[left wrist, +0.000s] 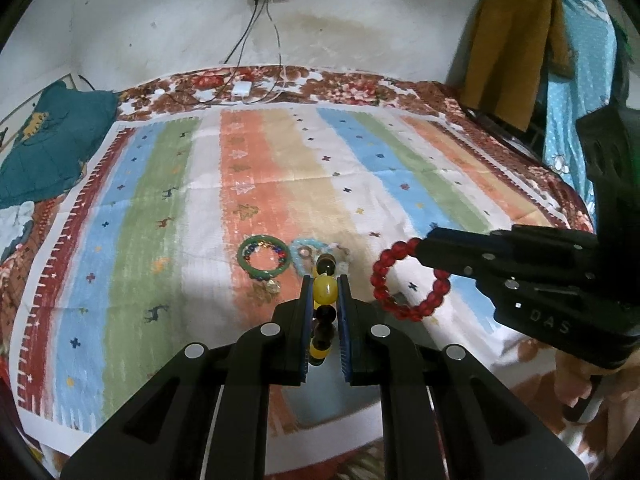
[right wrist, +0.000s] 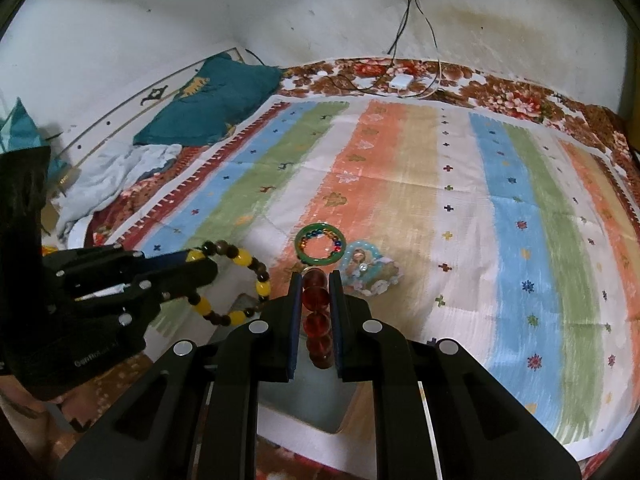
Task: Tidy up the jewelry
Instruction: 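Lift and carry both held bracelets over the tin box and lower them, then open both tools to drop the bracelets into the tin box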
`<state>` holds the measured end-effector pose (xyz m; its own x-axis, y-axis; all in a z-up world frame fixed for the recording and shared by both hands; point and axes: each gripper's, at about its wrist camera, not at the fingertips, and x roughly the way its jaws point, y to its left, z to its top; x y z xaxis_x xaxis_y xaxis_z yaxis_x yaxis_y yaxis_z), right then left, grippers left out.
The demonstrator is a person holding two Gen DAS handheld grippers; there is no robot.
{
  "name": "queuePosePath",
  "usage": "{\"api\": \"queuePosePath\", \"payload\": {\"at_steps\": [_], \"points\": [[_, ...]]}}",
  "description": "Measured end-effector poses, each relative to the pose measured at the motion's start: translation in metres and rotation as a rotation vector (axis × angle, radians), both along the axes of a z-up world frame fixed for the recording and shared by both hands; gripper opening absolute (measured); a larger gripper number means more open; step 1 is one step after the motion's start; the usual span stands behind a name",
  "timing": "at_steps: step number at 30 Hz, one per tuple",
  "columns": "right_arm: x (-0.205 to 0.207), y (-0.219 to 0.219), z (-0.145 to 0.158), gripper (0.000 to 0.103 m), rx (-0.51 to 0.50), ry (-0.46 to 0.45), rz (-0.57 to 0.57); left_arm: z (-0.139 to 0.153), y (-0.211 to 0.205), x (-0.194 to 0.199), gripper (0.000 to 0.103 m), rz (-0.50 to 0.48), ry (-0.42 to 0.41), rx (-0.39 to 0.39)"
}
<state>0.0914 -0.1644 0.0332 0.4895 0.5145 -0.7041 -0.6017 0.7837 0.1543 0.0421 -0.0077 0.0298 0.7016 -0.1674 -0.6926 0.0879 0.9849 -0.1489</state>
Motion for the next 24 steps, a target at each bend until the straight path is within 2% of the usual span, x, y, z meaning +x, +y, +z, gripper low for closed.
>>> {"api": "queuePosePath", "payload": {"at_steps": [16,18,19,21,22,24], "points": [[-0.017,0.001,-0.012,0.014,-0.008,0.045,0.037,-0.011,-0.015,-0.013,0.011,-0.015,0.033,0.012],[-0.014,0.0,-0.015,0.014,-0.004,0.067,0.03,-0.015,-0.015,-0.012,0.012,-0.009,0.047,0.007],[-0.011,-0.002,-0.016,0.015,0.002,0.078,0.019,-0.016,-0.014,-0.011,0.016,0.001,0.051,0.008],[-0.007,-0.005,-0.017,0.031,0.009,0.085,-0.005,-0.018,-0.011,-0.01,0.026,0.012,0.056,0.011],[-0.005,-0.008,-0.017,0.045,0.015,0.083,-0.018,-0.019,-0.008,-0.009,0.033,0.025,0.057,0.012],[0.001,-0.014,-0.018,0.048,0.019,0.087,-0.042,-0.02,-0.001,-0.007,0.035,0.049,0.06,0.014]]}}
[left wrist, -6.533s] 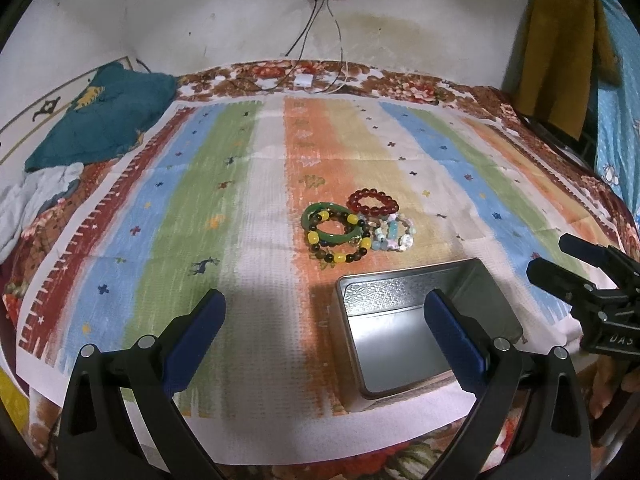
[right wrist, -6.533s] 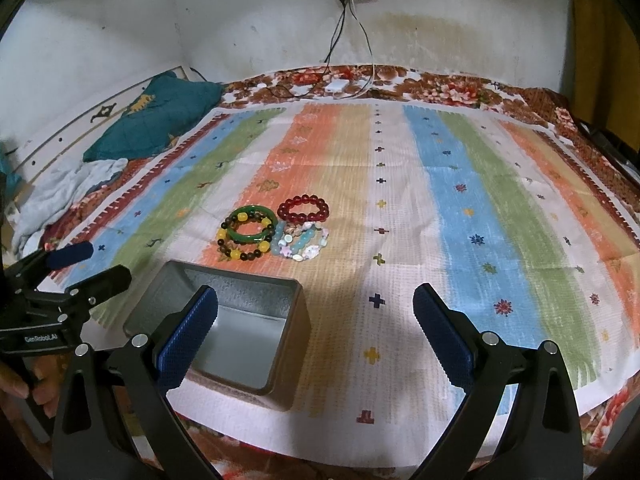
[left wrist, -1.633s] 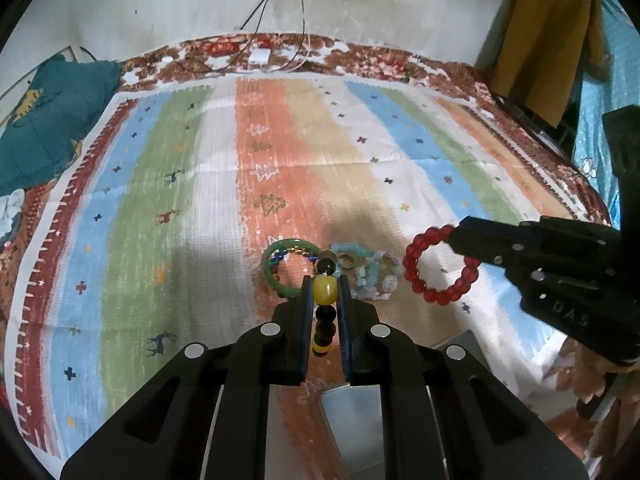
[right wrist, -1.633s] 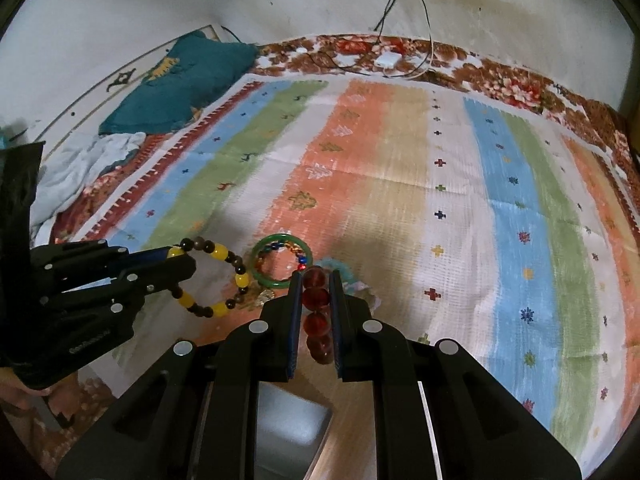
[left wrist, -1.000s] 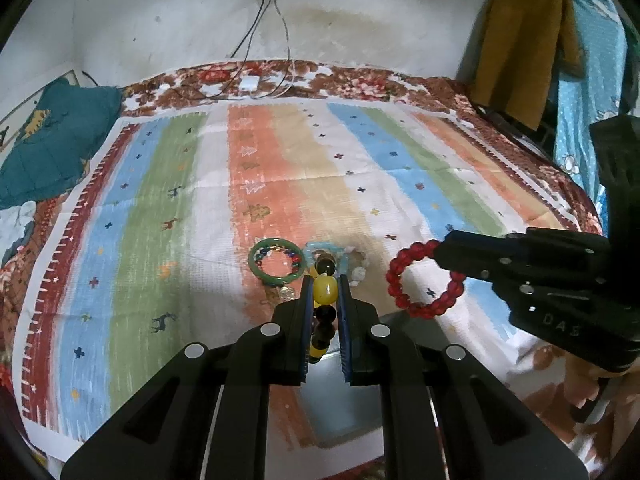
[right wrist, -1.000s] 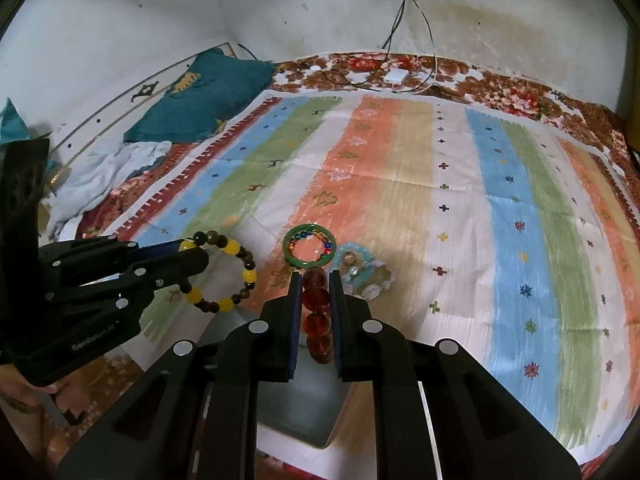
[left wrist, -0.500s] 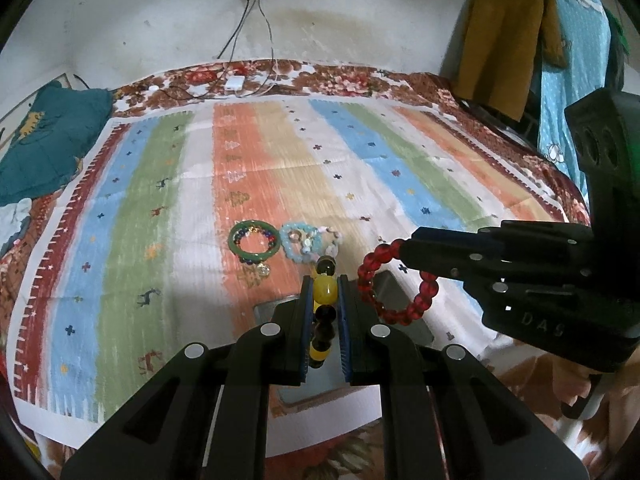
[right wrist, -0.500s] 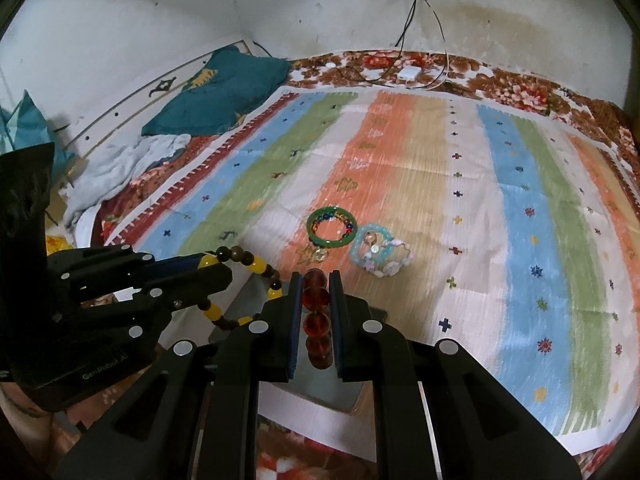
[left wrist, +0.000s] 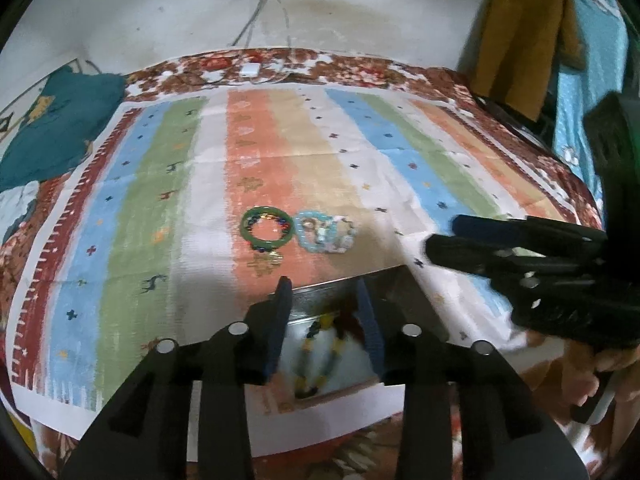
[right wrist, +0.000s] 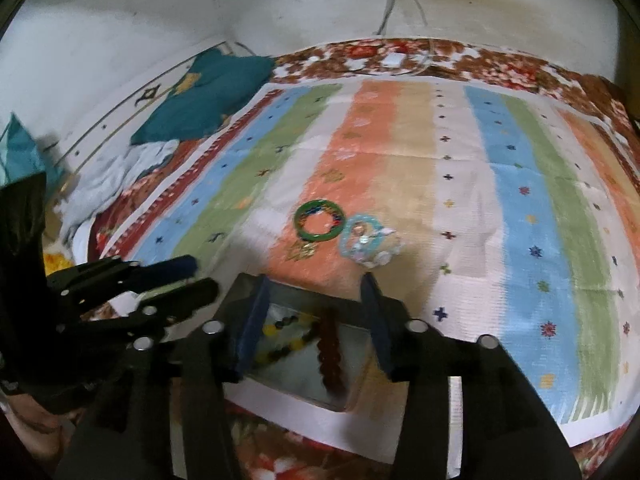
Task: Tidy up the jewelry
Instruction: 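Open both tools to drop the bracelets into the tin box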
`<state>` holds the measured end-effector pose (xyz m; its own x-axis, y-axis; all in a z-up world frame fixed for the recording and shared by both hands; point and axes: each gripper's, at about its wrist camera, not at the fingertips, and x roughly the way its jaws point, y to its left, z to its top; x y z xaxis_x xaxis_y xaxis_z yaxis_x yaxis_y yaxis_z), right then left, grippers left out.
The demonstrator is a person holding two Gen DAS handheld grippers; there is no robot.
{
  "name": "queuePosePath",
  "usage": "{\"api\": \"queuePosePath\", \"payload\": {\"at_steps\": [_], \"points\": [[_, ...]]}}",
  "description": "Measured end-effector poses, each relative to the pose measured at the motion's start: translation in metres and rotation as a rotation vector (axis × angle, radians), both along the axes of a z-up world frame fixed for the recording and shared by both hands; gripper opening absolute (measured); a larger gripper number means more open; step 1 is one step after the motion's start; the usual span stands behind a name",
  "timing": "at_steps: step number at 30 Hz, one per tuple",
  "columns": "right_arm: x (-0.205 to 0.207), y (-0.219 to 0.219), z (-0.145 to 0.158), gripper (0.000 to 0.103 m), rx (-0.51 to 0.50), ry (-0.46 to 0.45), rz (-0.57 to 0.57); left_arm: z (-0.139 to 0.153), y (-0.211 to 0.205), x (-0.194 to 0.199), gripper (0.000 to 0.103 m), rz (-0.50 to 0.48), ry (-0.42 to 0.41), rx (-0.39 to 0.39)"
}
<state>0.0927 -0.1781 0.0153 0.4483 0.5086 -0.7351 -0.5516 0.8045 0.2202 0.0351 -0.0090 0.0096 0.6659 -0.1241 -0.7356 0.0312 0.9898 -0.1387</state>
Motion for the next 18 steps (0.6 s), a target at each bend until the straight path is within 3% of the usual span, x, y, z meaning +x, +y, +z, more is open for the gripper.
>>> {"api": "queuePosePath", "payload": {"at_steps": [7,11,14,18], "points": [[0.023,-0.008,-0.013,0.052,-0.032,0.029,-0.047,-0.011,0.019,0.013,0.053,0.057,0.036,0.021],[0.031,-0.006,-0.016,0.061,-0.041,0.036,-0.05,-0.015,0.026,0.022,0.062,0.073,0.053,0.019],[0.039,-0.002,-0.018,0.069,-0.056,0.039,-0.039,-0.017,0.03,0.03,0.064,0.084,0.066,0.019],[0.05,0.001,-0.022,0.069,-0.063,0.059,-0.04,-0.023,0.037,0.045,0.066,0.097,0.088,0.007]]}}
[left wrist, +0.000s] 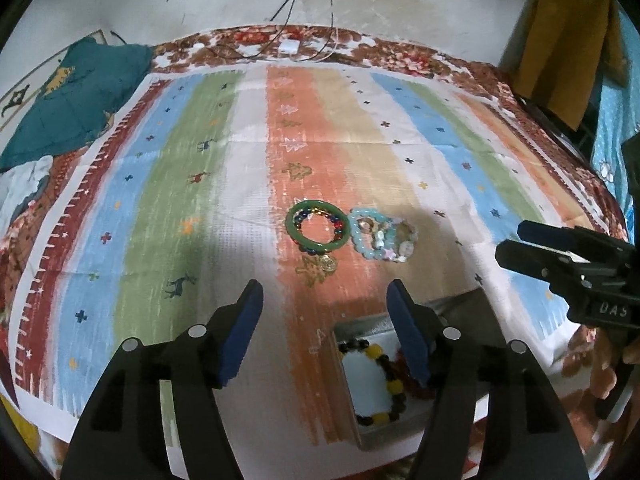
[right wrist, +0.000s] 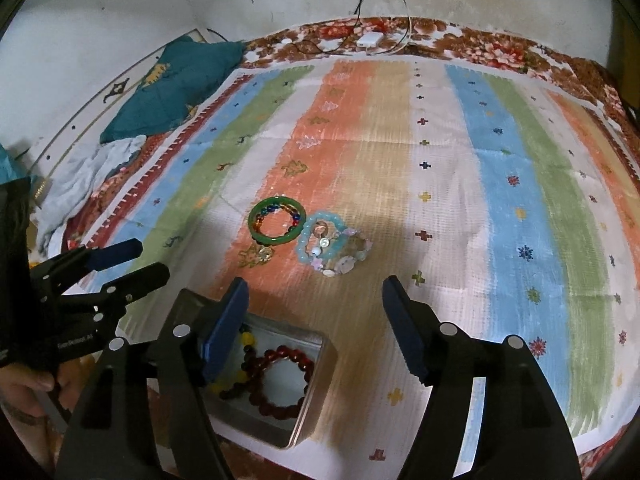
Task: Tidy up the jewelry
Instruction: 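Open both tools to drop the bracelets into the tin box, then move the left tool to the green jade bangle and grasp it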
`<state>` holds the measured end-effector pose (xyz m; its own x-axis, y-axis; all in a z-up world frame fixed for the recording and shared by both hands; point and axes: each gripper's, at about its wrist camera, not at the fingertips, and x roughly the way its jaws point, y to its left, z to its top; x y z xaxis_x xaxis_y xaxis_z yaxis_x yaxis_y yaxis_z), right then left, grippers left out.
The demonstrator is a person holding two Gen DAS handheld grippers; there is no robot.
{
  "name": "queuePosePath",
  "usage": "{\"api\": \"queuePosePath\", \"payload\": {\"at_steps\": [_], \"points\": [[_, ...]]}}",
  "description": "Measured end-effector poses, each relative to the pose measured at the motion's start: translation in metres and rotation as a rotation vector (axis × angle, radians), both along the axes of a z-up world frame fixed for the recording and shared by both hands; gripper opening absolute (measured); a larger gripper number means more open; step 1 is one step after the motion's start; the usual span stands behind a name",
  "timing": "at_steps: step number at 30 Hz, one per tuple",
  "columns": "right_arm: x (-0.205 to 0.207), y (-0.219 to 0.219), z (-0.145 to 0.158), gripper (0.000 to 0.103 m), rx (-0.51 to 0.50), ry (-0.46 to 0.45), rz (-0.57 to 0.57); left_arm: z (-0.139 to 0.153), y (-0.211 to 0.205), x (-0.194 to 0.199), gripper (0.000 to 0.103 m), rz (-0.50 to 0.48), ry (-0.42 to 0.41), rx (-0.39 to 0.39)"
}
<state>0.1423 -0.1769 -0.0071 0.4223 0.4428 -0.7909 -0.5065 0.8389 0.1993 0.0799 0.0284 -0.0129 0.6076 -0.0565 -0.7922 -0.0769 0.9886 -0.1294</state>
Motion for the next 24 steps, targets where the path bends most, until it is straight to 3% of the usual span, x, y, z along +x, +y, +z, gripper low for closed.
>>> {"api": "queuePosePath", "payload": {"at_steps": [8,24], "points": [[0.024,0.005,-0.011,0.071,-0.001,0.054,-0.019,-0.006,0.012,0.027,0.075,0.011,0.022,-0.032],[0.056,0.018,-0.03,0.071,-0.053,0.113,-0.02,-0.031,0.031,0.072,0.076,0.037,0.114,-0.09]]}}
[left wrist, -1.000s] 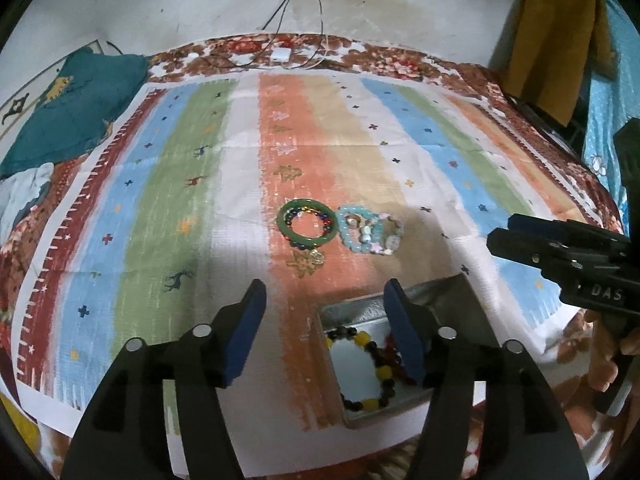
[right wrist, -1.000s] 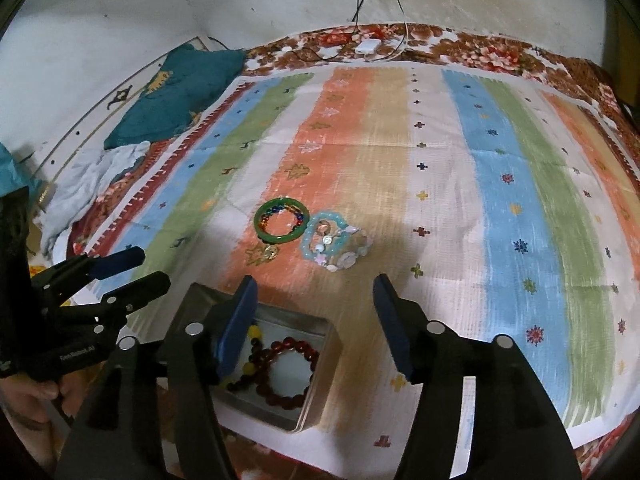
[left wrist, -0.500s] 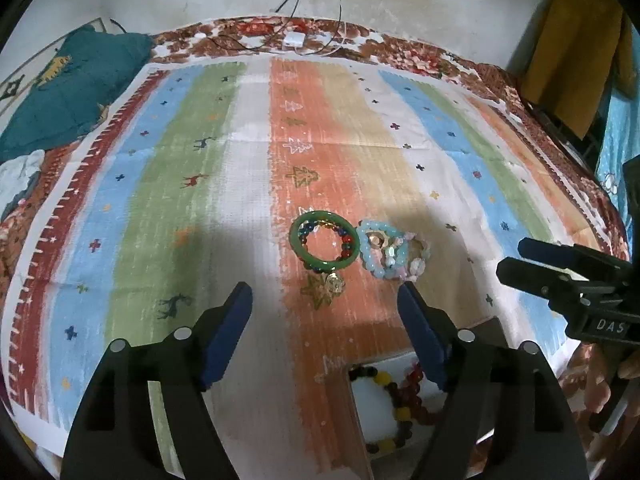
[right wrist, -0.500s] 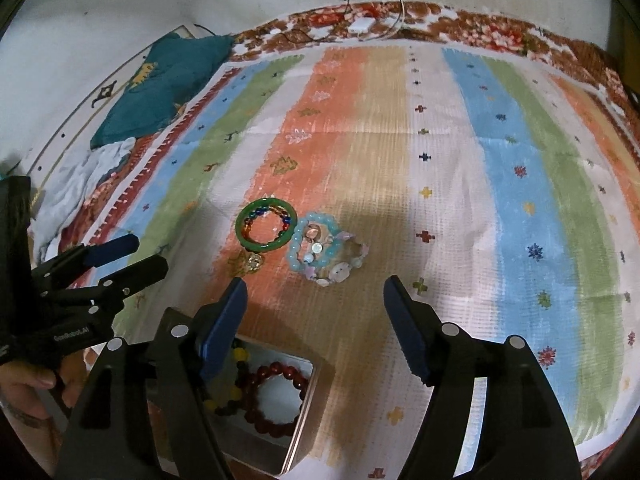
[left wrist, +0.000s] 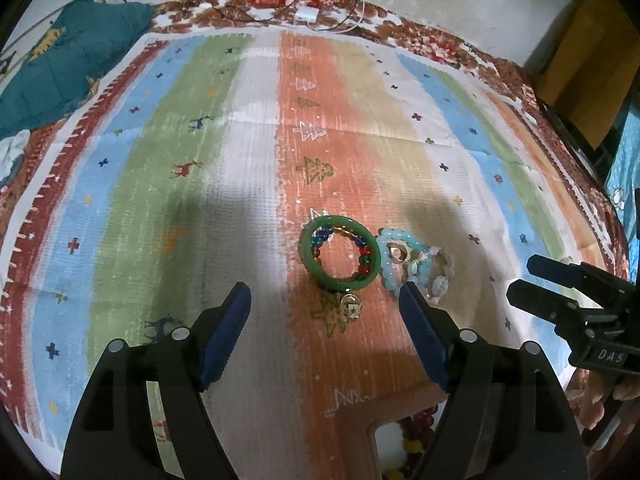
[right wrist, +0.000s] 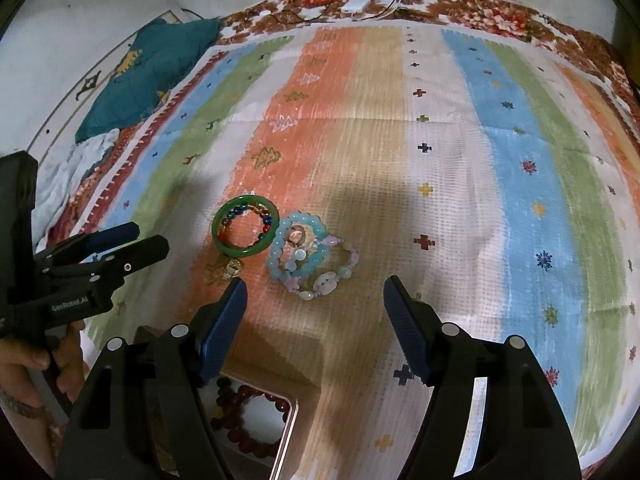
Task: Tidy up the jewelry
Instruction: 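Move the left tool to the green jade bangle and grasp it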
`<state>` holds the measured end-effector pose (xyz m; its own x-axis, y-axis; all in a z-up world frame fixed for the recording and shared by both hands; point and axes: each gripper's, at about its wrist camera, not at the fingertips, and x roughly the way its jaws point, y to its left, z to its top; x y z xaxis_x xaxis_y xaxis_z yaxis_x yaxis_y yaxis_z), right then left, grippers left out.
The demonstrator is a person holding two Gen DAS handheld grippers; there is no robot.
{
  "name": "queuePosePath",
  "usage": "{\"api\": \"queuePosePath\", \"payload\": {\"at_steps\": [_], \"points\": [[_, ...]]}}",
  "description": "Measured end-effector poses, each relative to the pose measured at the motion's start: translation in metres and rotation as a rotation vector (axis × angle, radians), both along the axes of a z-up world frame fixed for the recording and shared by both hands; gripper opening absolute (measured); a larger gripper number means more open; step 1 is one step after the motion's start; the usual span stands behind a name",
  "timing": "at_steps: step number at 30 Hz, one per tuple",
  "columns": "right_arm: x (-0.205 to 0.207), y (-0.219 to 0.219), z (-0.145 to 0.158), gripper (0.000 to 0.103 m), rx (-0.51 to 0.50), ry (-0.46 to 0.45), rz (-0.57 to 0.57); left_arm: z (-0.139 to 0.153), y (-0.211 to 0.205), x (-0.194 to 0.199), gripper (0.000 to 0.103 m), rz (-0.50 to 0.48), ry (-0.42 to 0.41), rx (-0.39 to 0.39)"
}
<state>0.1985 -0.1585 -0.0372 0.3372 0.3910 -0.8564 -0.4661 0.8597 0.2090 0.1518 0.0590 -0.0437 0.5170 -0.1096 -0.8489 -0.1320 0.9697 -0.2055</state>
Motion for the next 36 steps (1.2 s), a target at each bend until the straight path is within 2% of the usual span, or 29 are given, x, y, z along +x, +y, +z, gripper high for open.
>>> {"api": "queuePosePath", "payload": {"at_steps": [21,24,29,33,36], "points": [[0.035,0.01,-0.033,0.071,-0.072,0.071,-0.022,-0.032,0.01,0.037,0.074,-0.007,0.087,-0.04],[0.039,0.012,-0.037,0.071,-0.081,0.076,-0.02,-0.036,0.01,0.042,0.07,-0.011,0.099,-0.037],[0.043,0.016,-0.042,0.071,-0.097,0.077,-0.004,-0.044,0.012,0.047,0.055,-0.006,0.125,-0.042],[0.046,0.02,-0.047,0.071,-0.117,0.074,0.006,-0.047,0.012,0.05,0.049,-0.002,0.134,-0.036],[0.048,0.022,-0.051,0.071,-0.124,0.079,0.01,-0.049,0.012,0.053,0.038,-0.004,0.139,-0.03]]}}
